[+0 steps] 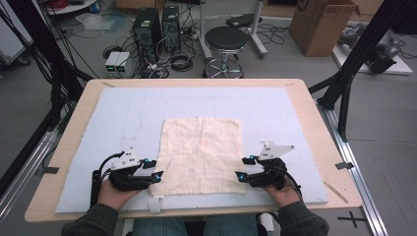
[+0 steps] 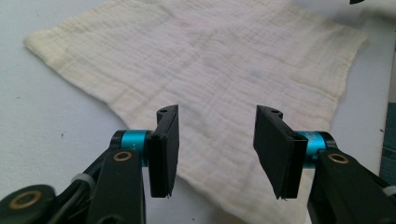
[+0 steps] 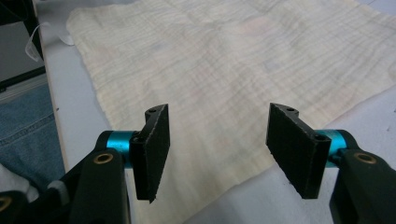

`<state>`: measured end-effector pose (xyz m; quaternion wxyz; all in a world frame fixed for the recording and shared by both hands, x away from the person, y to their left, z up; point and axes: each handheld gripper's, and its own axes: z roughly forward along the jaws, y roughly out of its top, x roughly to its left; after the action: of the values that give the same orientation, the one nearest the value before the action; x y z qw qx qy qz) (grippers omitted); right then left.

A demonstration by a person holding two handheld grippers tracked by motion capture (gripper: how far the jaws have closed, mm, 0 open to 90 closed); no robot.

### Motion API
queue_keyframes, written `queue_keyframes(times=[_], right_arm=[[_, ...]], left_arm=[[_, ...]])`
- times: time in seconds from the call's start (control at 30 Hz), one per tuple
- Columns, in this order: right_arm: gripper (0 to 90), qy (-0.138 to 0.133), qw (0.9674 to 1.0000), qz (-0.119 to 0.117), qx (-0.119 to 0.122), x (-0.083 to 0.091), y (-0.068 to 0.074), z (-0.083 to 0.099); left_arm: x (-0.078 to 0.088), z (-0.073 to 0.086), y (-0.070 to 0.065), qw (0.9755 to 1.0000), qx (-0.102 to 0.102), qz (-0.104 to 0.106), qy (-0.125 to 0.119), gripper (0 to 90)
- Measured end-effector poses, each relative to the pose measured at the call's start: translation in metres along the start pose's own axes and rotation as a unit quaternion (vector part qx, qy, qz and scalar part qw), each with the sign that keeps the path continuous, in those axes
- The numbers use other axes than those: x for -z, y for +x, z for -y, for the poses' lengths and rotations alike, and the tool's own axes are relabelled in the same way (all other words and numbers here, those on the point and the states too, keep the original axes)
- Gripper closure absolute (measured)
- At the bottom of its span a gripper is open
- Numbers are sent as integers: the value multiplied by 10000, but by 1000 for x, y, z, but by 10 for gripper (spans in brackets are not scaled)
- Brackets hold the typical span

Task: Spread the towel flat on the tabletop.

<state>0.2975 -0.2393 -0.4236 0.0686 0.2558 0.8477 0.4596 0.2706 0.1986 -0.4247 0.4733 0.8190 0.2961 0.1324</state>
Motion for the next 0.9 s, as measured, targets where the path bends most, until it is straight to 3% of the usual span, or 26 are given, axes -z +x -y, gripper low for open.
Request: queue_keyframes(times=[0.27,0.9], right_arm=[[321,-115,9996,241,-18,5,-1,-1],[264,-40,9996,287,-74,3,-1,0]], left_arm=[[0,-1,0,10000,17,-34,29,443],[0,-1,2,9999,48,-98,17,399]])
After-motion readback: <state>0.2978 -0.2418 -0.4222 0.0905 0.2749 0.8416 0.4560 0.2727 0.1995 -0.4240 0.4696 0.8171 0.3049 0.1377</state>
